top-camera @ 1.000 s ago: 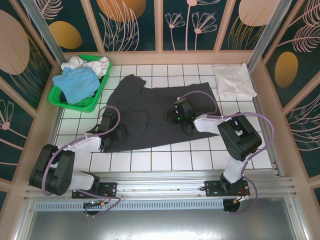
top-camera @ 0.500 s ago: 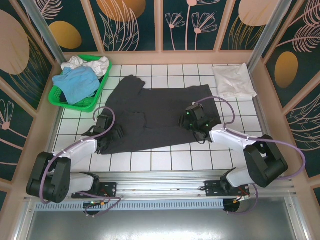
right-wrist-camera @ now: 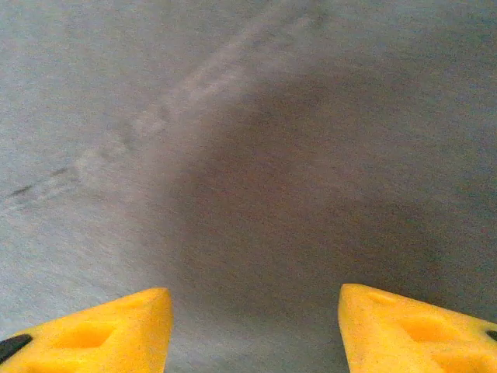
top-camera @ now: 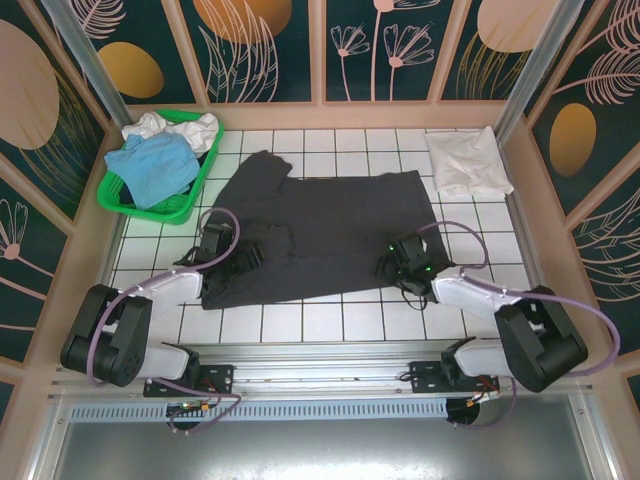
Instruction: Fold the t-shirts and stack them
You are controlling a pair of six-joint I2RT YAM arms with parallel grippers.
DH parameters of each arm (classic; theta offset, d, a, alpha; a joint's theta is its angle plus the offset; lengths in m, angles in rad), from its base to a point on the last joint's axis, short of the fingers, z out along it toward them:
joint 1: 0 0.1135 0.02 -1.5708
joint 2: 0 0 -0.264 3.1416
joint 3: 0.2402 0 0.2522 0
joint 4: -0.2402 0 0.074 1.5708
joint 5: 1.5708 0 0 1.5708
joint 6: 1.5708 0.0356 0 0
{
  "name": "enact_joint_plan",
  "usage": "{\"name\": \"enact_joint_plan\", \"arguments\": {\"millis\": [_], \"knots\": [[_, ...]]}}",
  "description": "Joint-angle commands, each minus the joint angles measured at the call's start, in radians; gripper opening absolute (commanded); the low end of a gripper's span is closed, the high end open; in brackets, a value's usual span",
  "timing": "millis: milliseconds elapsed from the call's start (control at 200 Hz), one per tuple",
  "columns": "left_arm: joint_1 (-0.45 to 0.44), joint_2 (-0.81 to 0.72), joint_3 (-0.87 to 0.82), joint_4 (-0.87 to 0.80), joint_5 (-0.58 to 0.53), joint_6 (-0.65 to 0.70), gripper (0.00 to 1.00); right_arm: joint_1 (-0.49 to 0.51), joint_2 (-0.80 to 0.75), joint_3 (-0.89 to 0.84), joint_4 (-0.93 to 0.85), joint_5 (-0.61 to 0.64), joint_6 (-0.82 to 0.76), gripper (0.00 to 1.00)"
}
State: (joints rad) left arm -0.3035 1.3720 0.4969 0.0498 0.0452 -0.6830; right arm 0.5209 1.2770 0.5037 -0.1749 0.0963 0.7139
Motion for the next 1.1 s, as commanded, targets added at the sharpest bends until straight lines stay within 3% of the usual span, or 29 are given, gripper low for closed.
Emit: {"name": "enact_joint_plan", "arguments": {"millis": [0, 130, 240, 380, 435, 766, 936, 1096], "knots": [[0.044, -0.009, -0.069, -0.084, -0.039, -0.047, 0.81, -0.019, -0.091, -0.024, -0.177, -0.009, 0.065, 0.6], [0.051, -0.045, 0.024, -0.14, -0.103, -0.008, 0.82, -0.022, -0.195, 0.048, -0.189, -0.013, 0.019, 0.62], [0.052, 0.001, 0.206, -0.171, -0.12, 0.064, 0.85, -0.058, -0.158, 0.186, -0.132, 0.031, -0.084, 0.65], [0.051, 0.152, 0.452, -0.14, -0.11, 0.145, 0.89, -0.129, 0.058, 0.401, -0.043, 0.116, -0.221, 0.65], [0.051, 0.24, 0.568, -0.144, -0.159, 0.173, 0.9, -0.164, 0.16, 0.486, -0.025, 0.157, -0.257, 0.65], [0.059, 0.919, 1.382, -0.341, -0.384, 0.307, 0.89, -0.312, 0.689, 0.939, 0.029, 0.106, -0.459, 0.64], [0.079, 1.162, 1.697, -0.414, -0.381, 0.305, 0.87, -0.359, 0.891, 1.121, -0.015, 0.062, -0.472, 0.64], [0.099, 1.277, 1.816, -0.386, -0.312, 0.297, 0.81, -0.387, 0.994, 1.208, -0.021, 0.021, -0.466, 0.64]]}}
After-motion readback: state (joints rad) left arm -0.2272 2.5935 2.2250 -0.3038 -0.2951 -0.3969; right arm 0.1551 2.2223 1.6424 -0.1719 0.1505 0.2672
